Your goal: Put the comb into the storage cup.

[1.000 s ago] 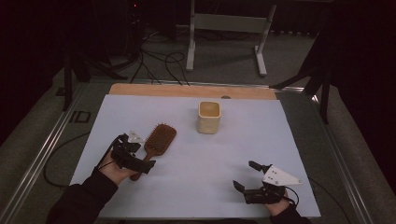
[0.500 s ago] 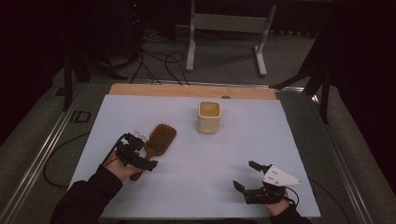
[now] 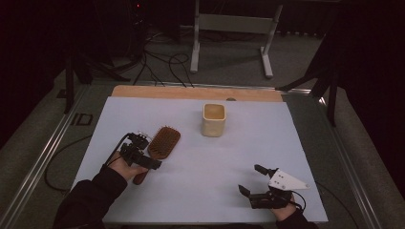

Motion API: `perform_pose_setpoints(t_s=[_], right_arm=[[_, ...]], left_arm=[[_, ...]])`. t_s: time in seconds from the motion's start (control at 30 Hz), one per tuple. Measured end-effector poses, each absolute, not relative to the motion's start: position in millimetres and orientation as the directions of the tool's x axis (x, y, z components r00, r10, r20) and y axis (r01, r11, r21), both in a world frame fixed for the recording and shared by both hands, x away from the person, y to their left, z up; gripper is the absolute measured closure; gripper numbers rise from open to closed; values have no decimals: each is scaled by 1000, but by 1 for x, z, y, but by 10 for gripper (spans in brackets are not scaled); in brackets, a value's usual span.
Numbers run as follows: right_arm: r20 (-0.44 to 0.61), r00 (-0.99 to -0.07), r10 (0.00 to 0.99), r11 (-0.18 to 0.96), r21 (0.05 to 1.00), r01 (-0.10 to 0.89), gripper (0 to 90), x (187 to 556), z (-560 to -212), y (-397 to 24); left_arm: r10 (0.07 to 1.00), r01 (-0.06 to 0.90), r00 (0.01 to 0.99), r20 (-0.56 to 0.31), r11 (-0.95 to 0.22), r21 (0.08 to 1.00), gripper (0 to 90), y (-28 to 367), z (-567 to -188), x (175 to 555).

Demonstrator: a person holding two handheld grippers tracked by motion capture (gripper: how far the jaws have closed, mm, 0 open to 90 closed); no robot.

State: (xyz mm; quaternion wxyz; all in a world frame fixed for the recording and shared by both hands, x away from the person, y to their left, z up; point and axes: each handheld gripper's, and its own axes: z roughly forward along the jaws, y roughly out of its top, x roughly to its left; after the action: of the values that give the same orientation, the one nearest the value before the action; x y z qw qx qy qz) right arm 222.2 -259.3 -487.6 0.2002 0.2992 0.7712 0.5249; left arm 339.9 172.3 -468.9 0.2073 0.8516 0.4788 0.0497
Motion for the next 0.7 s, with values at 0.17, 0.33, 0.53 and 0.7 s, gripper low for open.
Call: perform_pose_setpoints(t_s=[0.17,0.33,0.53,0.7], right_arm=[[0,-740,673,272,930,248,94,222,-487,-260],[-1,-740,672,273,930,247,95,222,-487,-259],[1,-740,672,274,929,249,95,222,-487,-259],[0,-740,673,273,930,248,95,222,-487,-259]], left_arm=[[838,810,527,-141,-445,383,182,172,-471,343],[838,813,530,-130,-459,359,253,171,-474,345],[838,821,530,-127,-470,326,359,169,-478,348],[837,820,534,-119,-478,315,424,167,-479,349]])
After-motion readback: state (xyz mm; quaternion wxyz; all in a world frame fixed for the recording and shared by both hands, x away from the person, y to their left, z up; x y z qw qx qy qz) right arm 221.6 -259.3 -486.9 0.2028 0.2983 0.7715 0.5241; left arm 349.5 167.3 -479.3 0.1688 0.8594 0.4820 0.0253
